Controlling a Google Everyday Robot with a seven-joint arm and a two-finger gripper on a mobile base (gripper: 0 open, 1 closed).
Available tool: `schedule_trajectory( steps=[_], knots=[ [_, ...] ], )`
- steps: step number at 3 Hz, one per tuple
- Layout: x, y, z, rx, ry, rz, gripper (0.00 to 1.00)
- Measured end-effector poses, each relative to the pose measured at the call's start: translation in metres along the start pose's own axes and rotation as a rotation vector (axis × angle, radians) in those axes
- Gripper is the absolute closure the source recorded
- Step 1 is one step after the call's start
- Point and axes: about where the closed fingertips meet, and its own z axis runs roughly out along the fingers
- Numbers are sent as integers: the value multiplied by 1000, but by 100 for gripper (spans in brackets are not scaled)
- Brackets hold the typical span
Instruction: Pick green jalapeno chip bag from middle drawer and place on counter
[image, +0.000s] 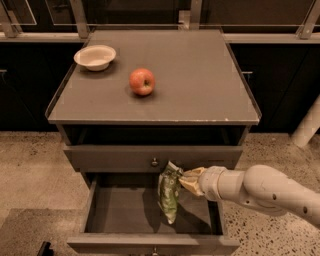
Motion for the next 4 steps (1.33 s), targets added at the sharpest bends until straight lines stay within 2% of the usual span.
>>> schedule_trajectory(
  steps=[1, 2, 3, 4],
  knots=[
    [0, 0, 0, 0, 0, 0, 100],
    [-10, 3, -7, 9, 16, -25, 100],
    [-39, 30, -32, 32, 42, -48, 100],
    [-117, 52, -87, 108, 14, -184, 100]
  ],
)
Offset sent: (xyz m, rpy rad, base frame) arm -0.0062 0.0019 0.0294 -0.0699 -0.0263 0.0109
